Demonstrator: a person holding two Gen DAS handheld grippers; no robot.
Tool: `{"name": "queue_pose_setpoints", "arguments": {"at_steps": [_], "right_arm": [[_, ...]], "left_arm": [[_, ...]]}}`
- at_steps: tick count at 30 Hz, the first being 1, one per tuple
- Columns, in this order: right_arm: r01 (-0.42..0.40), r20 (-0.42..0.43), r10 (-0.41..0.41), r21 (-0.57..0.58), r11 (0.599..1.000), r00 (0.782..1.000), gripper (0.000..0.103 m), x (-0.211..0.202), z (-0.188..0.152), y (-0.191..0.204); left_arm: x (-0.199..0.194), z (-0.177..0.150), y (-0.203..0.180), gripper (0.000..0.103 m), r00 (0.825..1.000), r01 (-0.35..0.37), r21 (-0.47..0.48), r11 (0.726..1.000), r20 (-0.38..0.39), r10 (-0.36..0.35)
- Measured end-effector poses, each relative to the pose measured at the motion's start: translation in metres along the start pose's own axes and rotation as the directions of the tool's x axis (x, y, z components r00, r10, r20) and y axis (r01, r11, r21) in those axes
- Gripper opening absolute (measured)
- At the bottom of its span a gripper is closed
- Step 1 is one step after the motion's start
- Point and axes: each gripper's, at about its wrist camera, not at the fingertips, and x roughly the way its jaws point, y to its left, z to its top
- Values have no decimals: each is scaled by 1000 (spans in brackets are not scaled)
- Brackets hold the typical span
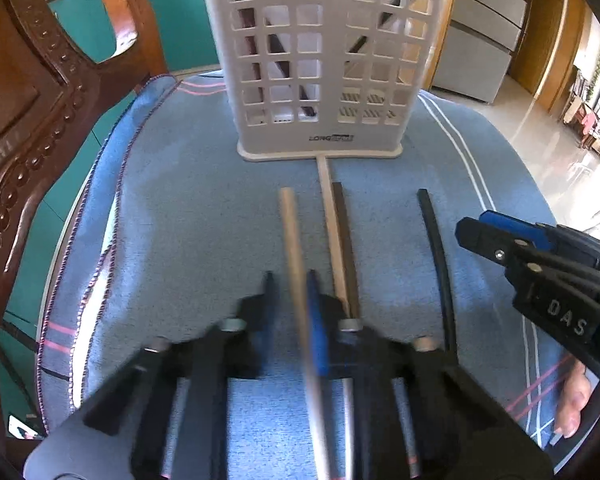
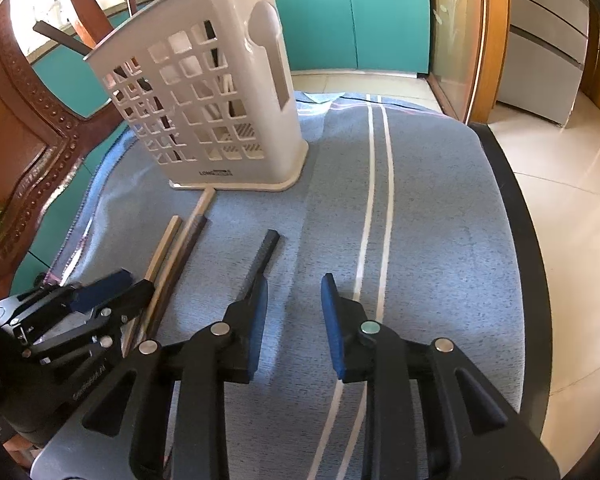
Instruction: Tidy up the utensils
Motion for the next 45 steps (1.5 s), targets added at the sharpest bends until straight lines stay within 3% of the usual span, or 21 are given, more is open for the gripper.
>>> {"name": "queue_pose_setpoints", "arguments": {"at_steps": [8,19,20,21,23,24,29,36,43,45], "right_arm": [[-69,14,69,25,997,998,46,-4,3,3],[7,-29,-9,-66,998,1000,47,14,0,32],[12,-29,-14,-73,997,999,45,14,-1,33],[20,-27,-22,-78,997,999,31,13,-1,33],[38,-24,-40,-86,996,999,16,14,-2,33],[20,-29,-22,-74,997,999,13,13,-2,31],[8,-30,-10,-60,998,999,11,6,-4,19],[17,-34,-18,-37,999,999,14,6,-1,16],[49,-47,-50,-32,998,998,24,10,5,14],[55,-51,-57,-34,998,997,26,12,6,14]], "left_arm": [[-3,1,27,9,1000,8,-81,997,-21,-10],[4,10,17,21,1000,11,-62,998,-10,-12],[6,12,17,21,1000,12,-63,998,-10,-13],[8,15,17,21,1000,14,-64,998,-11,-15],[10,19,16,19,1000,20,-61,998,-15,-21],[9,18,17,12,999,28,-66,997,-16,-29],[3,18,30,8,991,127,-92,988,-23,-130],[16,28,45,13,981,179,-164,970,-38,-188],[24,39,32,16,986,148,-132,980,-54,-156],[25,42,23,16,992,105,-92,990,-58,-110]]}}
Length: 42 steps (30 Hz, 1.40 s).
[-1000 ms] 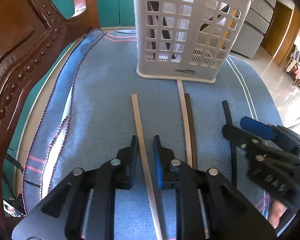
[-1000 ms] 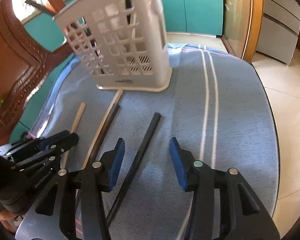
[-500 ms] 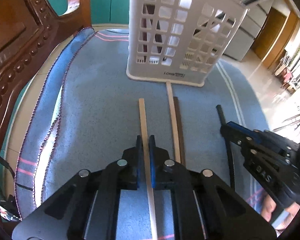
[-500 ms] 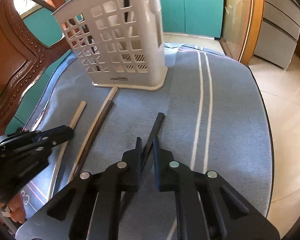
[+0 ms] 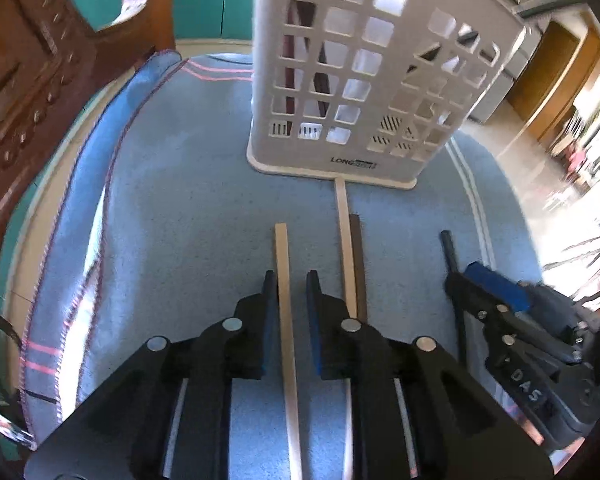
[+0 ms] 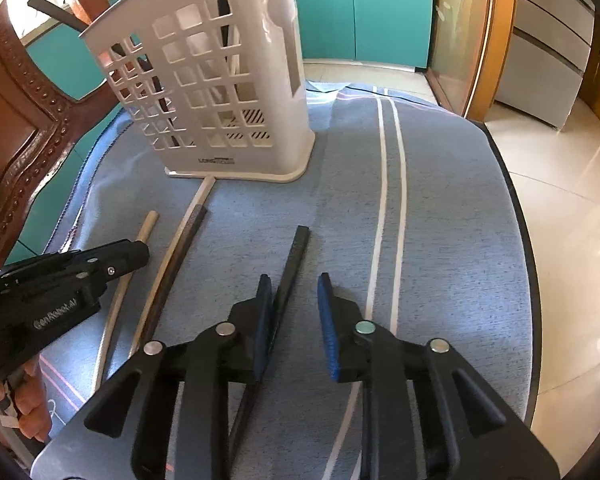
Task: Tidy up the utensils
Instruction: 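Close both tools on their chopsticks and lift them toward the basket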
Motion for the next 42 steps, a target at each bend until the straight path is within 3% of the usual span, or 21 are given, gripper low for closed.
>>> {"name": "queue_pose_setpoints", "arguments": {"at_steps": [4,7,9,13,18,23,26,29,32,35,39,41,42], "right_arm": [[41,-6,-42,-38,998,999,30,5,3,8],[56,0,-56,-51,997,998,29,8,3,13],[41,3,-41,-46,998,999,11,8,2,12],[-40,5,40,-21,999,999,7,7,1,11],[-90,98,90,-7,996,991,7,-25,6,8],[-173,220,168,3,985,961,7,-84,19,-5],[-232,287,221,4,973,932,7,-121,24,-14],[-268,358,254,-11,963,899,7,-156,32,-17],[-289,438,281,-50,956,854,7,-190,48,-11],[-288,535,285,-81,954,795,7,-224,73,-5],[-261,710,244,-88,961,661,7,-264,110,-1],[-206,750,195,-80,975,632,7,-266,123,3],[-173,751,172,-78,982,638,7,-259,130,8]], "left_arm": [[3,3,-15,16,998,-68,52,996,0,69],[4,5,-17,15,997,-75,55,996,-1,75],[3,5,-19,8,997,-81,52,995,5,81],[-2,0,-17,7,996,-82,52,995,23,81],[-35,-6,-18,7,990,-73,68,995,125,64],[-99,-10,-13,7,967,-39,61,997,252,22],[-137,-10,-7,7,945,1,44,999,327,-16],[-178,-5,0,7,909,28,25,999,416,-36],[-203,2,3,7,882,50,17,999,469,-52],[-228,16,7,7,849,70,14,997,524,-67],[-255,32,16,7,799,69,-14,998,599,-47],[-259,34,18,7,783,87,-33,996,621,-47],[-259,35,21,7,773,98,-48,994,632,-46]]}}
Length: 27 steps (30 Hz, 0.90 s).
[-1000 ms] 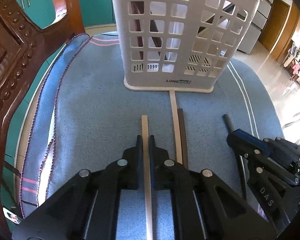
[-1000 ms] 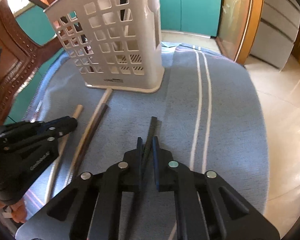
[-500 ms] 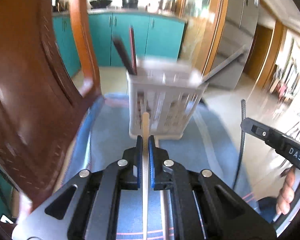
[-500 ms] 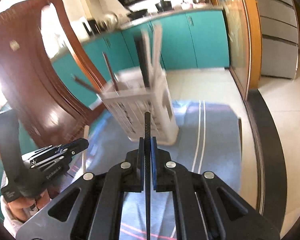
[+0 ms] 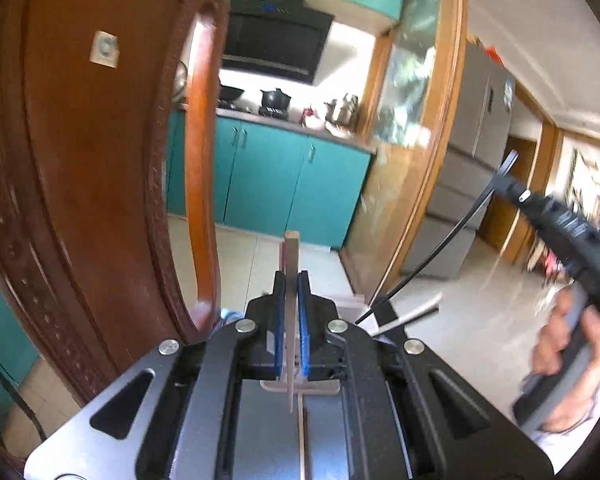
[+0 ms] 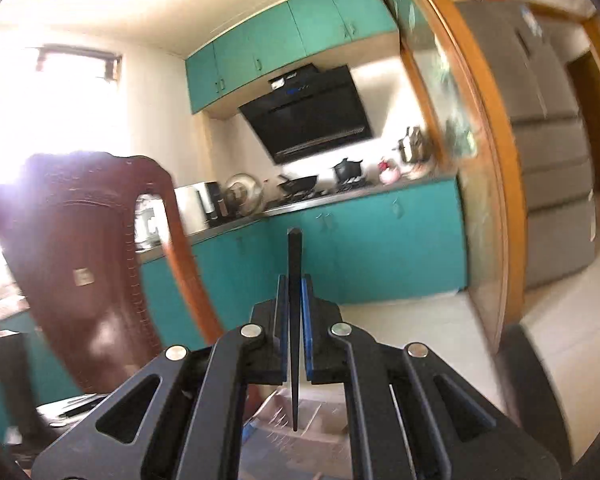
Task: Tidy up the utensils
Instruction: 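Close both tools on their chopsticks and lift them toward the basket, then lower both chopsticks upright into the white basket and open both tools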
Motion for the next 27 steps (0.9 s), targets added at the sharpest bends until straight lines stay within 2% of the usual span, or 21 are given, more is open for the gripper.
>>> {"name": "queue_pose_setpoints", "arguments": {"at_steps": [2,5,10,14,16,17,18,20,21,24,27], "right_arm": [[32,-21,-32,-26,999,999,7,16,-5,1],[75,-86,-82,-82,994,993,7,50,-30,4],[88,-168,-105,-106,991,980,7,83,-62,6],[91,-209,-115,-118,989,971,7,96,-73,4],[95,-224,-121,-123,988,967,7,98,-76,4],[96,-228,-122,-122,988,966,8,96,-75,4],[95,-226,-120,-119,988,967,14,93,-74,1],[94,-199,-116,-116,989,973,26,82,-71,-1],[92,-183,-112,-114,989,977,28,76,-69,-1],[62,-132,-73,-85,994,989,29,46,-58,-4],[12,-120,-20,-71,997,993,29,15,-58,-4]], "left_arm": [[4,1,5,7,1000,-2,-27,1000,19,2],[4,1,14,7,999,16,-76,997,47,-12],[-9,10,27,7,993,43,-143,989,118,-26],[-7,25,31,7,978,54,-210,976,210,-9],[-2,26,32,7,972,30,-230,973,234,25],[-1,24,31,7,969,20,-235,972,243,39],[5,22,30,7,964,9,-236,972,259,54],[19,18,25,7,964,-15,-232,973,254,75],[24,17,25,7,967,-17,-232,973,244,75],[49,11,17,7,979,-30,-208,978,190,71],[75,4,7,7,988,-69,-162,984,126,90]]}}
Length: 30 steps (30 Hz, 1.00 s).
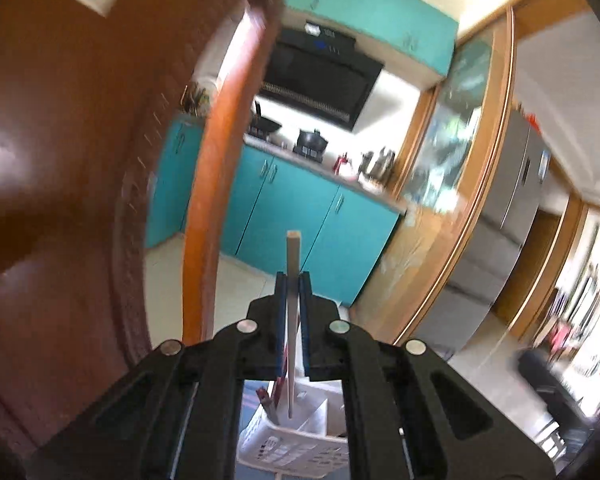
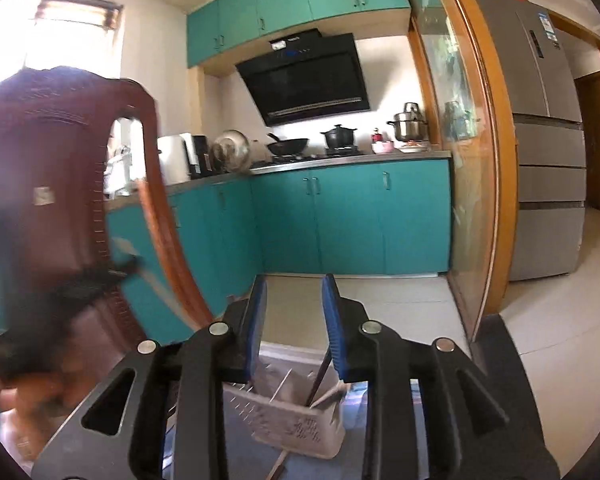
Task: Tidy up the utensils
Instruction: 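Lower both chopsticks upright into the white basket and open both tools, then move the right tool to a wooden chopstick on the cloth while the left tool withdraws from the basket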
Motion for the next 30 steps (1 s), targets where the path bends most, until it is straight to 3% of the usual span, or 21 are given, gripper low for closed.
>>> {"name": "queue_pose_setpoints", "arguments": {"at_steps": [5,9,11,12,15,17,23,30], "right_arm": [[-92,-68,95,35,995,993,29,-28,-33,-2],[-79,-234,93,71,994,968,29,-10,-86,-4],[-70,-359,110,123,990,927,29,16,-113,-6],[-55,-440,118,153,987,890,29,35,-131,-8],[49,-583,39,134,990,812,29,75,-172,-8],[108,-624,-22,101,989,781,29,96,-192,-7],[196,-635,-139,19,980,760,29,136,-205,5],[187,-660,-131,14,982,739,29,157,-211,31]], "left_arm": [[9,-11,-10,8,998,18,53,998,-64,-15],[-9,-10,-14,14,998,47,76,996,-53,-43],[-20,-10,-12,14,997,56,74,996,-47,-53],[-25,-11,-10,14,997,58,73,996,-44,-55],[-39,-18,-3,15,999,40,77,996,-35,-38],[-43,-22,2,15,999,29,95,995,-41,-25],[-39,-28,30,15,996,-18,85,996,-85,26],[-25,-37,42,15,989,-48,88,995,-132,60]]}}
